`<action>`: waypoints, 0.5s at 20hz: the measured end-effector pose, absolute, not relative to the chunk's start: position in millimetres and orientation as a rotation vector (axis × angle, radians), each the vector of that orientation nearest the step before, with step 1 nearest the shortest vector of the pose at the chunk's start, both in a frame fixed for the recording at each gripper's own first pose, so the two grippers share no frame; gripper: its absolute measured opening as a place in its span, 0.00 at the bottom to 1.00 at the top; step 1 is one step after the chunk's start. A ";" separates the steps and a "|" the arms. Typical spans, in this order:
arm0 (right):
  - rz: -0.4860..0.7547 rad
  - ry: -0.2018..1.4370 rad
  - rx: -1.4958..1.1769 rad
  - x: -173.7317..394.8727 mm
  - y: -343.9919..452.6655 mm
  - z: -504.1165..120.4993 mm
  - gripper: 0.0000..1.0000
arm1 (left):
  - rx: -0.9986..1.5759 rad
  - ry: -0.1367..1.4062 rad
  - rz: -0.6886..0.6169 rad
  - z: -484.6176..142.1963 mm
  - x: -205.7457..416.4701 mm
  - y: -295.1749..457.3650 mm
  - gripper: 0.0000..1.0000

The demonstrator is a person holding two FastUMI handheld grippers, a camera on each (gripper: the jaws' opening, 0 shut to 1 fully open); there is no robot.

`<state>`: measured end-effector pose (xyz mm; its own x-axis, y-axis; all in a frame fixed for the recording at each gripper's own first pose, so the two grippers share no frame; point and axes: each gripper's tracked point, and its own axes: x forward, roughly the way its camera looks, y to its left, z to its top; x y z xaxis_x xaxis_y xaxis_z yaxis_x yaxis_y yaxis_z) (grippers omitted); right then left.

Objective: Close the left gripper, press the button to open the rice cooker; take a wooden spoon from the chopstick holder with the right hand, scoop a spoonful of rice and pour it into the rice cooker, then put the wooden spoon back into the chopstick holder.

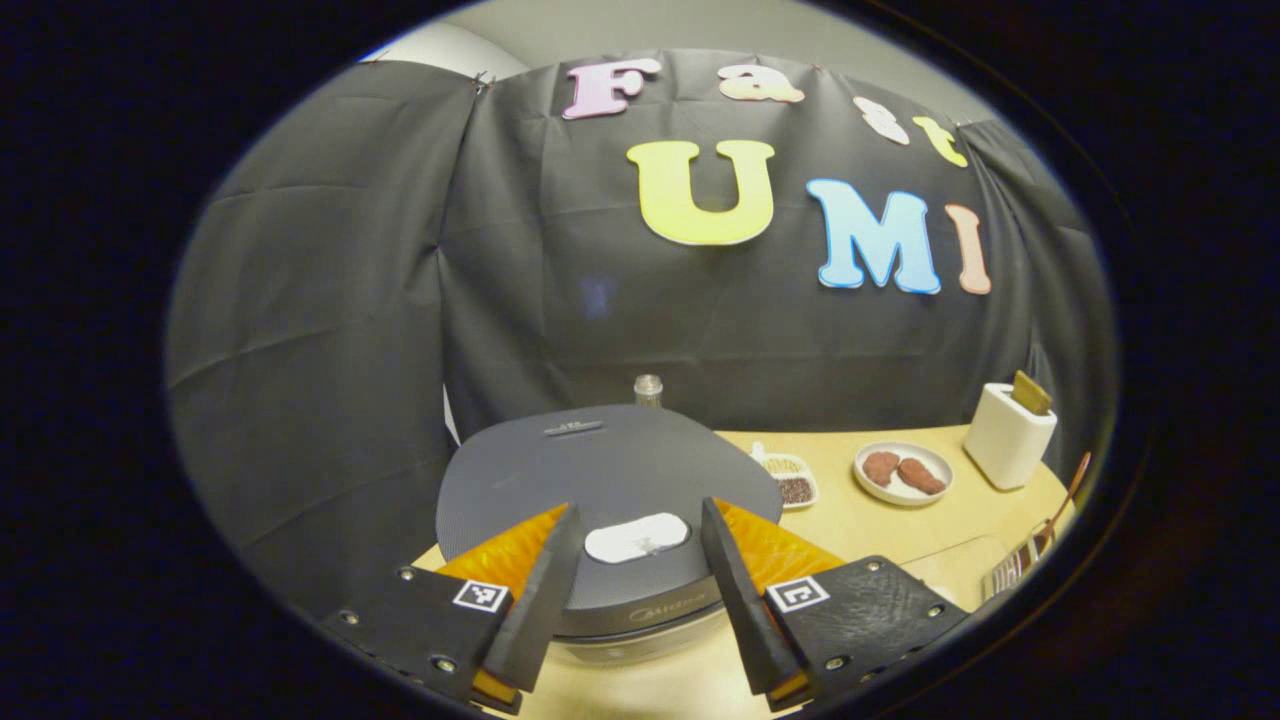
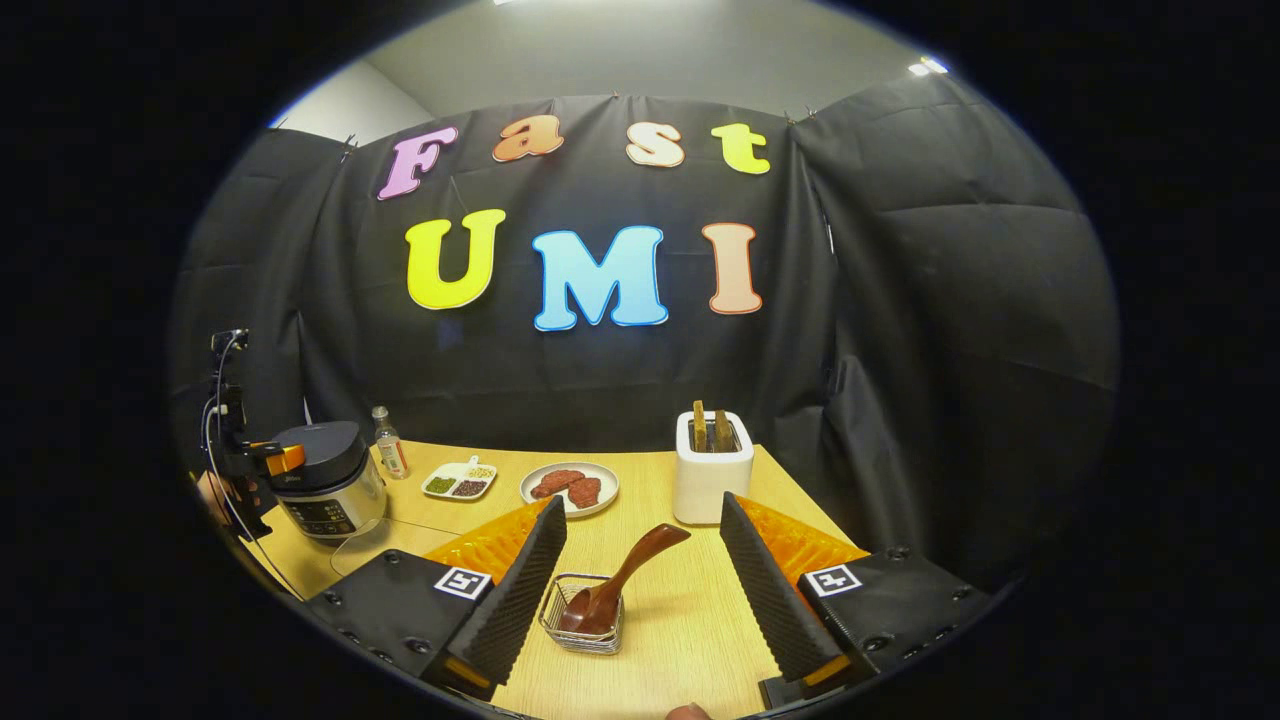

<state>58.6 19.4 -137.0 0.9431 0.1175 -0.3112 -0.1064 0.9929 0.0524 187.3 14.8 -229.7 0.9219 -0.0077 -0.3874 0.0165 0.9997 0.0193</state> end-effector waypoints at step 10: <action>0.135 0.305 0.033 59.3 22.4 -127.1 0.98 | 0.028 0.346 -0.025 -231.0 176.5 12.2 0.79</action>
